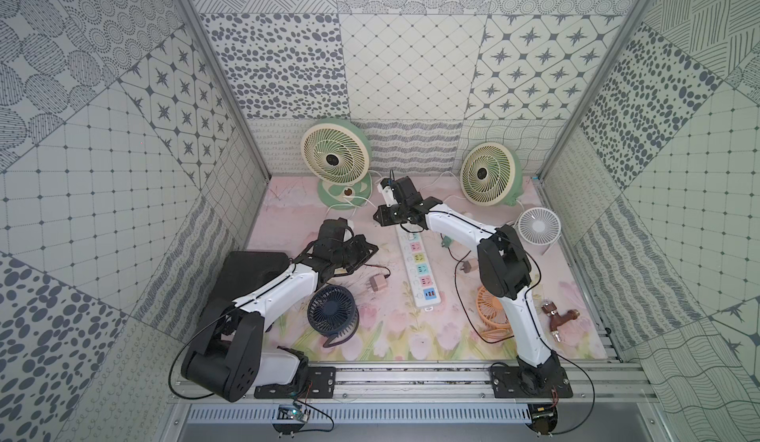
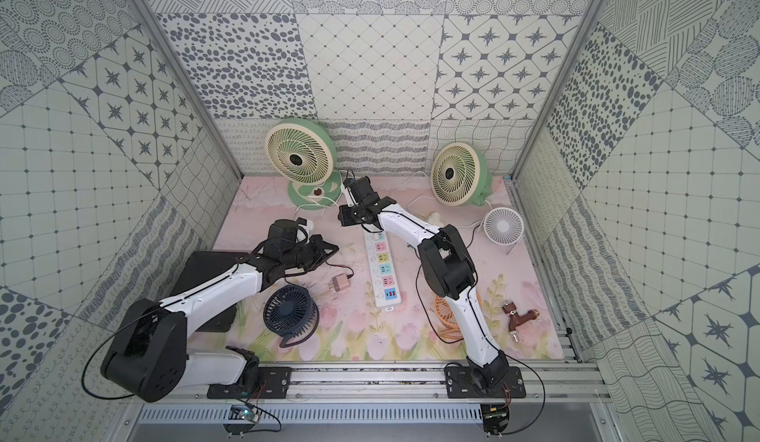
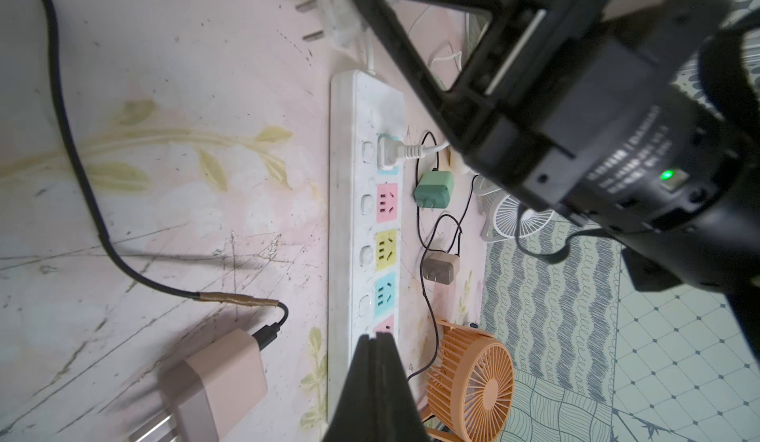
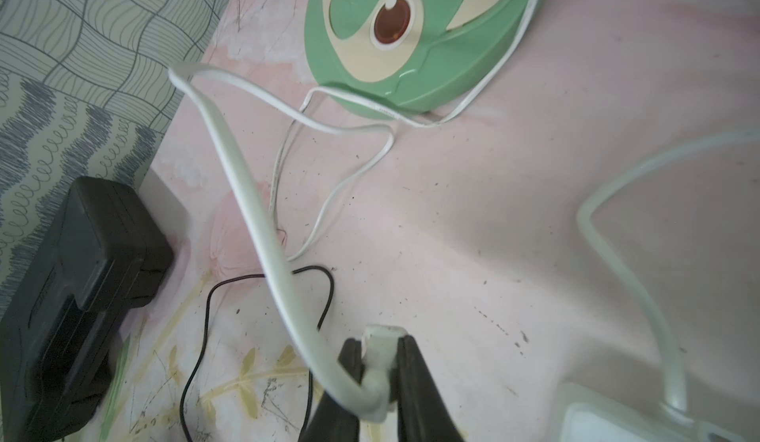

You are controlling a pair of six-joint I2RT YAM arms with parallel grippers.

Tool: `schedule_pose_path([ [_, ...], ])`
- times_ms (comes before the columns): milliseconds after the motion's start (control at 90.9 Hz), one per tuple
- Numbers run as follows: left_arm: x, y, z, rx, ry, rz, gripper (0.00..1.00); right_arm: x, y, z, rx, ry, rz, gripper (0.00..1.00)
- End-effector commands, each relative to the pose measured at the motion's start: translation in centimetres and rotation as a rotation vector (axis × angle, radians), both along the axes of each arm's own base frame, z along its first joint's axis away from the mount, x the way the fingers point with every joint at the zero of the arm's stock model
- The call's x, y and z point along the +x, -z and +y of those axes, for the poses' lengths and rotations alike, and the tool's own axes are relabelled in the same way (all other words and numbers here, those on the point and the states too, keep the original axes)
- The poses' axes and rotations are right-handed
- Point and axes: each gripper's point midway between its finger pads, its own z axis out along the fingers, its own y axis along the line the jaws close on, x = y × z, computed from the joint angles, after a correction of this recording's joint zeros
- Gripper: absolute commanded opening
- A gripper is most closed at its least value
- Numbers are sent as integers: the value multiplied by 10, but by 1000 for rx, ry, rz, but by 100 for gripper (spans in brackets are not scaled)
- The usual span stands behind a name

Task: Unplug the desk fan from the power strip
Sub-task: Place the plug at the center of the board.

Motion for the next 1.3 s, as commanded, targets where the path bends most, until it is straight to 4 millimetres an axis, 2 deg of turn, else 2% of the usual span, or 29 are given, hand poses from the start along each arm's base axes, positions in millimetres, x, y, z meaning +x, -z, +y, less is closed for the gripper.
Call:
schedule_pose_path([
  [0,-5,2,16,74,-28,-11,0,-6,-2,19,11,-56,5,11],
  [187,-2,3,11,50,-16,-6,0,-7,1,23,3,-58,10,24],
  [352,3,4,7,39,-4,-1,0,-8,-18,14,-4,-49,-26,37],
  [462,8,4,2,21,9,0,0,-10,-33,-1,-17,-34,-55,45],
  [682,18,8,-10,-18,45,11,0,-16,-60,-43,-76,48,-123,46],
  [836,23,20,-24,-45,80,40,0,-31,-67,-72,-118,102,-154,46],
  [1035,29,29,-42,-80,123,56,0,-52,-51,-108,-168,183,-158,46],
  [1145,32,33,-52,-99,142,62,0,-59,-38,-120,-193,210,-158,46],
  [1288,35,36,-63,-107,164,69,0,-60,-11,-127,-222,233,-142,46],
])
